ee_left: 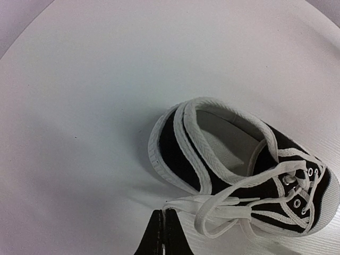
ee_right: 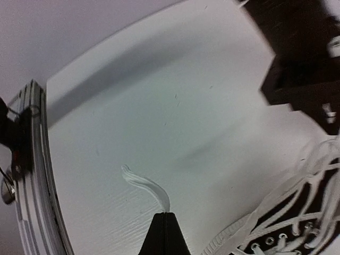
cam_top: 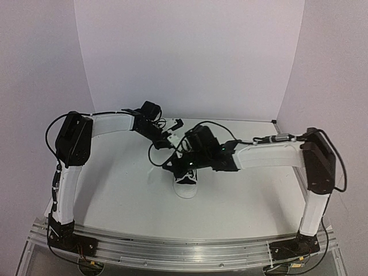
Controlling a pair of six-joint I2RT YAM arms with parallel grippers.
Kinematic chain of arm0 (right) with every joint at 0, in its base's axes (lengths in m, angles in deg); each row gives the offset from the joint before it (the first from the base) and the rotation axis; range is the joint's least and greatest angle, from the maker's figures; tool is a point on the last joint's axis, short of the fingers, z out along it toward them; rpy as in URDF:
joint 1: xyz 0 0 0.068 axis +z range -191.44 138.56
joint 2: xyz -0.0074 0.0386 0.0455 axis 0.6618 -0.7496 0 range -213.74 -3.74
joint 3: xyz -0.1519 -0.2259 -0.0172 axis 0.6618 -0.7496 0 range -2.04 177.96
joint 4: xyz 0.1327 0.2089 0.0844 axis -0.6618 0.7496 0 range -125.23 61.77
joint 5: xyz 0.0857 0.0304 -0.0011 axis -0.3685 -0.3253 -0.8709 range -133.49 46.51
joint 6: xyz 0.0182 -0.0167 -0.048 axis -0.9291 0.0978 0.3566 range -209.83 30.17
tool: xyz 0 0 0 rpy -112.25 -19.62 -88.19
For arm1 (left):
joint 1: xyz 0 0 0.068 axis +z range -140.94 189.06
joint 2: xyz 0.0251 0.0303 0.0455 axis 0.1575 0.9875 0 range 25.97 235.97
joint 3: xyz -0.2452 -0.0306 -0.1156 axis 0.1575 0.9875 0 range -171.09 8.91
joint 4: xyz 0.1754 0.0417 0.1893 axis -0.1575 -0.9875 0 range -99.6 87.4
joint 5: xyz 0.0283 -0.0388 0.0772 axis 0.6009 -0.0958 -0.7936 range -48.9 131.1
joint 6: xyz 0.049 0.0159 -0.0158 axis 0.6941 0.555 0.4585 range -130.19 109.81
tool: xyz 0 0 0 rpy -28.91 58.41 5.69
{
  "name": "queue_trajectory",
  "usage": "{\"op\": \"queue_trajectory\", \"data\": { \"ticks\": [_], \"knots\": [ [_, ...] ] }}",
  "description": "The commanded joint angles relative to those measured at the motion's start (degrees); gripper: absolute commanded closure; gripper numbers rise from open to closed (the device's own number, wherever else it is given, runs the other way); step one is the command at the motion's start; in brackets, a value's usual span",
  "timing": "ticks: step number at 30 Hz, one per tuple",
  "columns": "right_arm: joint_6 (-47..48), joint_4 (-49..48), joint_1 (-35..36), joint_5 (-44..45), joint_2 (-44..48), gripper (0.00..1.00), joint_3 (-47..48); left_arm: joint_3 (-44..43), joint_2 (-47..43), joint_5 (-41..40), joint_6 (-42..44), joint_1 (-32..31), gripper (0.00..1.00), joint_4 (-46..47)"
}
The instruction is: Tie the shoes
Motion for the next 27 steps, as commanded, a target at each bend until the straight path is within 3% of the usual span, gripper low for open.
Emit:
{"op": "queue_trajectory", "data": {
  "ticks": [1, 9, 16, 21, 27],
  "knots": [
    [-13.1, -10.2, -4.4, 6.4, 10.5, 1.00, -11.3, -2.5, -3.4, -3.9, 1.9, 0.1, 1.00, -0.5],
    [-21.9, -14.4, -10.2, 14.9, 24.3, 1.00, -26.5, -4.6, -3.9, -8.6, 2.0, 0.2, 1.00, -1.2],
    [-29.0, -15.0, -13.7, 23.8, 39.3, 1.00, -39.8, -0.5, -7.3, -10.8, 2.9, 0.2, 1.00, -5.3],
    [-36.0, -8.5, -15.0, 30.7, 48.5, 1.00, -47.3, 4.5, -10.6, -7.6, 2.4, 0.2, 1.00, -9.4],
    [-38.2, -5.7, -15.5, 30.8, 46.1, 1.00, -48.5, 13.5, -13.5, -13.6, 5.8, 0.9, 1.00, -8.0]
  ]
}}
